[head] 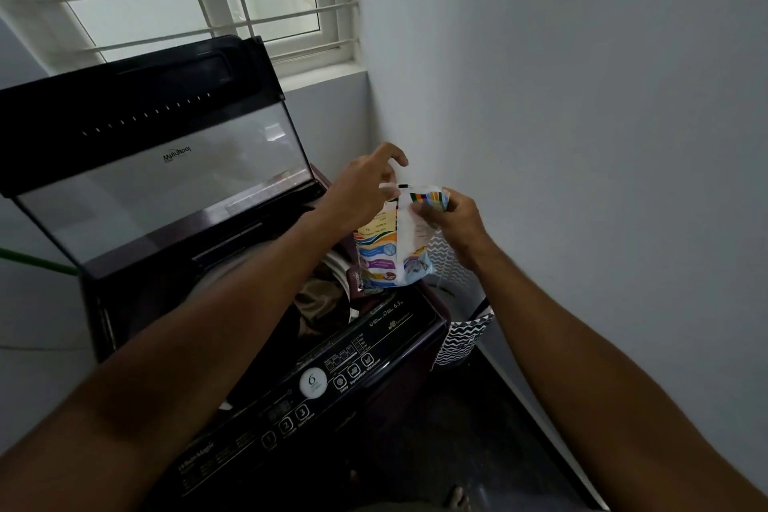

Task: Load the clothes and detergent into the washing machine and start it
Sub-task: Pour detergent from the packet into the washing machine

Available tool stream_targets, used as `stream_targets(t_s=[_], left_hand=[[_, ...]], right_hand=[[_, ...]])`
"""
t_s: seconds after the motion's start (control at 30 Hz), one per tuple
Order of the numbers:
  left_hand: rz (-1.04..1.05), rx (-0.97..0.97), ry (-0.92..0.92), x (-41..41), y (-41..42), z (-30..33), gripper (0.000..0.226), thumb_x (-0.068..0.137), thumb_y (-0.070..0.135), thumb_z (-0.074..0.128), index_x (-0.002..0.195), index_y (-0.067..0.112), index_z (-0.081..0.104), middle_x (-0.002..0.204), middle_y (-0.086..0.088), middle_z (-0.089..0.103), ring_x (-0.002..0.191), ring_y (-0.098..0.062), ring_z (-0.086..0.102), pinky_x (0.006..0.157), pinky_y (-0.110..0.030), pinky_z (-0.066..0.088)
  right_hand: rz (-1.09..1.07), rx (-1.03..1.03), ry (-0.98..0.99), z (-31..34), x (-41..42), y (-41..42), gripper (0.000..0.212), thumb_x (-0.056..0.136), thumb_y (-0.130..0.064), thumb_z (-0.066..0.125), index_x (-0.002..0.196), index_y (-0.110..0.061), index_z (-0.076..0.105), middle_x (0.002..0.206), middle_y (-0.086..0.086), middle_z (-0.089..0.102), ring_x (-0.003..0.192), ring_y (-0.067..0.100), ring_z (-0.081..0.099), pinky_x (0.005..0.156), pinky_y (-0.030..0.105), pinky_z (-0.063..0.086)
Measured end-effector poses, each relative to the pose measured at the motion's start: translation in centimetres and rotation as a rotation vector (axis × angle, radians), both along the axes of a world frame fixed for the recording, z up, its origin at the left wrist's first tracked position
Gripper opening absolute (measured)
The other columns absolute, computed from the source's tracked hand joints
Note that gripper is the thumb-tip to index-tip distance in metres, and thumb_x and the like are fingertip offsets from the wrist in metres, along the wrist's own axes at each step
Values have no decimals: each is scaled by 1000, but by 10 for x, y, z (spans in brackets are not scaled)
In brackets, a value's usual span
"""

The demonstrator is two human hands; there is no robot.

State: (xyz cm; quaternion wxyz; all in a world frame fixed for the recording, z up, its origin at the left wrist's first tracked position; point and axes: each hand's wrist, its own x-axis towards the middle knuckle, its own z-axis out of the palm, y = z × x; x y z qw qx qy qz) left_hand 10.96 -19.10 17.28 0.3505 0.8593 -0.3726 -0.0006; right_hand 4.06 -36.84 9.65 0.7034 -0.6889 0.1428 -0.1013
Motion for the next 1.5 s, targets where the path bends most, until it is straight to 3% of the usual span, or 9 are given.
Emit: stream_targets(t_s=[0.1,0.17,0.37,0.53,0.67,0.8,0.93,1.13,1.5], left_hand=[[137,-9,-17,2,14,-16,74,74,29,84,136,26,45,122,1,59,113,-15,54,102,-43,42],[208,-124,234,-3,26,-27,80,72,24,87,139,22,43,123,1,58,108,-13,58,88,-33,51],[254,-251,660,-12,36,-57,43,78,17,81,116,11,62,108,1,72,97,-13,70,85,-36,60],[384,-292,628,-1,37,-63,27,80,15,79,105,9,71,101,-4,76,85,-13,74,78,-35,62],[398,-227,492,-2,34,-64,26,79,18,80,102,9,72,94,2,74,80,-9,73,71,-26,61],[354,-302,709,-9,32,-82,38,80,9,78,115,10,64,107,-1,73,93,-14,72,80,-35,61],[402,-299,763,-11,29,-100,34,81,11,78,113,12,67,110,-2,73,96,-17,72,85,-42,60],[452,-199,553,-6,29,-87,24,84,18,76,106,9,71,95,5,69,76,-7,68,56,-15,53],[363,-356,850,-9,27,-116,27,87,14,73,113,15,65,107,4,74,95,-14,72,84,-39,60]], right_hand=[[-32,14,9,0,-2,-5,24,77,-13,82,96,-6,70,88,6,74,73,14,68,66,27,56],[-49,-1,27,-1,-2,-6,27,76,-14,84,98,-7,70,91,7,75,77,16,70,69,28,58],[-114,-85,30,6,2,-6,19,78,-26,82,84,-9,76,80,10,72,70,18,63,65,35,55],[-96,-14,24,13,3,-6,23,73,-28,84,84,-8,78,90,20,75,76,27,68,76,49,59],[-90,-48,14,8,-2,-7,14,81,-26,80,84,-13,77,85,13,76,73,19,68,69,40,59],[-18,-57,58,5,-8,-6,20,79,-10,80,96,-12,68,87,-2,73,68,4,69,59,20,53],[-12,-93,96,-2,-4,-7,28,78,-9,81,104,-11,71,94,1,74,82,14,70,74,30,58],[-47,-118,36,3,3,-10,24,81,-15,79,101,-2,75,82,6,72,68,11,62,64,26,56],[222,-126,289,-31,1,-13,52,64,-2,88,112,-9,69,106,3,76,98,19,73,91,43,57]])
